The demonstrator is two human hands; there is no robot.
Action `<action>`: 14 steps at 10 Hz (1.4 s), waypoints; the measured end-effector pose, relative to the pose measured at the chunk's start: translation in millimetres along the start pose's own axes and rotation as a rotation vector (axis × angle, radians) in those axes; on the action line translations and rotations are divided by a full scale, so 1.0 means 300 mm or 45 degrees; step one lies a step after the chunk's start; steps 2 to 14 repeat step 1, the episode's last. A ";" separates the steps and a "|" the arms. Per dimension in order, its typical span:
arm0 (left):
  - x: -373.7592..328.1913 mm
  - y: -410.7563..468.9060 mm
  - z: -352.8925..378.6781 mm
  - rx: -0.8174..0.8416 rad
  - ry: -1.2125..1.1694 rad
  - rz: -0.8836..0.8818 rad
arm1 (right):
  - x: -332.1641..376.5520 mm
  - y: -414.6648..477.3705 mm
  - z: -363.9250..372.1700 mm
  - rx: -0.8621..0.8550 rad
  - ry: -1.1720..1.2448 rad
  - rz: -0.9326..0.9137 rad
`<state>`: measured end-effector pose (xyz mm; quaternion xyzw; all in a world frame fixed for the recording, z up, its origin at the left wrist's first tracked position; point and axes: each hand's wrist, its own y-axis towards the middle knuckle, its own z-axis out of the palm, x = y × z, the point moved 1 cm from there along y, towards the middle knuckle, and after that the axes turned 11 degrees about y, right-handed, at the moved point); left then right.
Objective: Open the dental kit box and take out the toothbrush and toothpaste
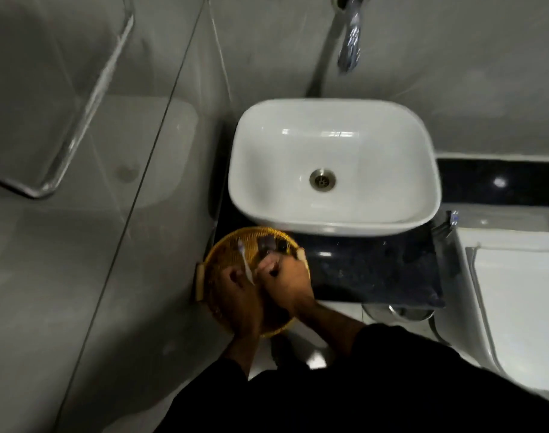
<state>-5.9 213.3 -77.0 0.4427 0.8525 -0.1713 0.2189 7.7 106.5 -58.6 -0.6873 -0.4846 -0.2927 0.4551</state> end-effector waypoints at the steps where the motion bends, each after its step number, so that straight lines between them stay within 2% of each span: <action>1: -0.075 -0.062 -0.024 -0.130 -0.093 0.289 | 0.014 -0.057 -0.108 0.087 0.107 -0.136; 14: -0.075 -0.062 -0.024 -0.130 -0.093 0.289 | 0.014 -0.057 -0.108 0.087 0.107 -0.136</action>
